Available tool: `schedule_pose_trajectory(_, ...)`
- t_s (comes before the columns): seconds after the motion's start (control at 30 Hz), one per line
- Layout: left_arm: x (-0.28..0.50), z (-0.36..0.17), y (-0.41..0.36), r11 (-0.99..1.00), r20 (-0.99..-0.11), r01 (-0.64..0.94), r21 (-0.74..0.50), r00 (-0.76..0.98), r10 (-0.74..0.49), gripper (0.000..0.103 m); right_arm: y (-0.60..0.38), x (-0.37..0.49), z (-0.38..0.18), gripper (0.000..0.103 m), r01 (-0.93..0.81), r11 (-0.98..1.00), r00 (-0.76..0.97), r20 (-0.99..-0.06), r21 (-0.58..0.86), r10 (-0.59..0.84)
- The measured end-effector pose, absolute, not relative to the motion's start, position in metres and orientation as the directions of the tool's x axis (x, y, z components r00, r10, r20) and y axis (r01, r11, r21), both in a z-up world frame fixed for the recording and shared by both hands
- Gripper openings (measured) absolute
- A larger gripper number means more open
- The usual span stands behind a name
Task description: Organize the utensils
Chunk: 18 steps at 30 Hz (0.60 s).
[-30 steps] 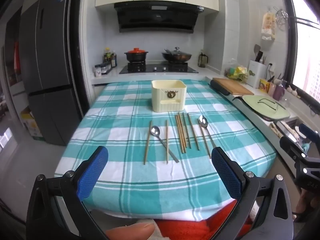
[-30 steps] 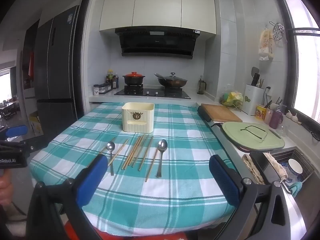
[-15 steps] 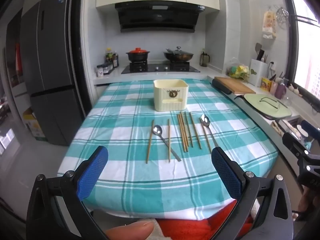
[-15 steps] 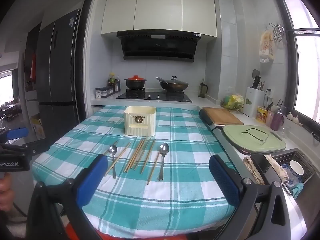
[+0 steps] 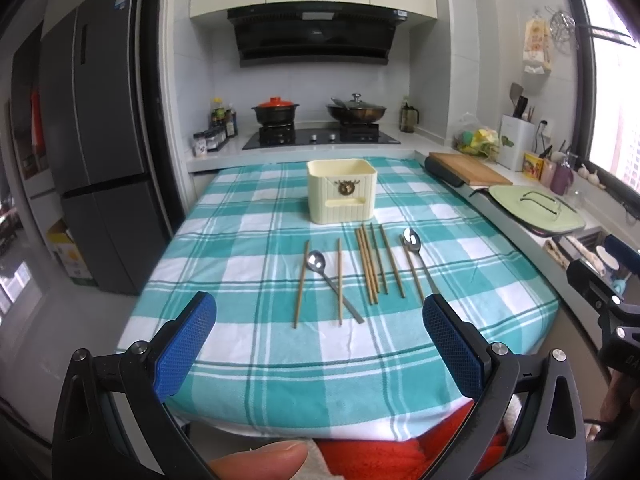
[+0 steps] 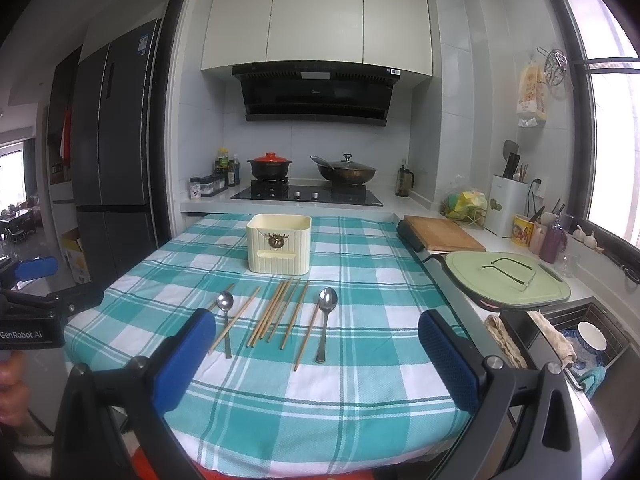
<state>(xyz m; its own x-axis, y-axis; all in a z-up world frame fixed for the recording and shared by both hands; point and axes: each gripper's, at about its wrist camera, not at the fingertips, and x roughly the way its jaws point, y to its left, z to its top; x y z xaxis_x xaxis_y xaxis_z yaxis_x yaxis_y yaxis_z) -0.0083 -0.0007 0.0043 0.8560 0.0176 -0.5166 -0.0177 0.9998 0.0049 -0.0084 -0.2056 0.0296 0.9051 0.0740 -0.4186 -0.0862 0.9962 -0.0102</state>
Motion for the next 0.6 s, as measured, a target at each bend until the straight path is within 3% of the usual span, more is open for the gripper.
schedule_pose_trajectory(0.6,-0.0054,0.0031,-0.0013,1.0,-0.521,-0.013,0.009,0.853,0.016,0.103,-0.2049,-0.0077,0.0275,0.103,-0.083,0.997,0.902,-0.426,-0.009,0.071)
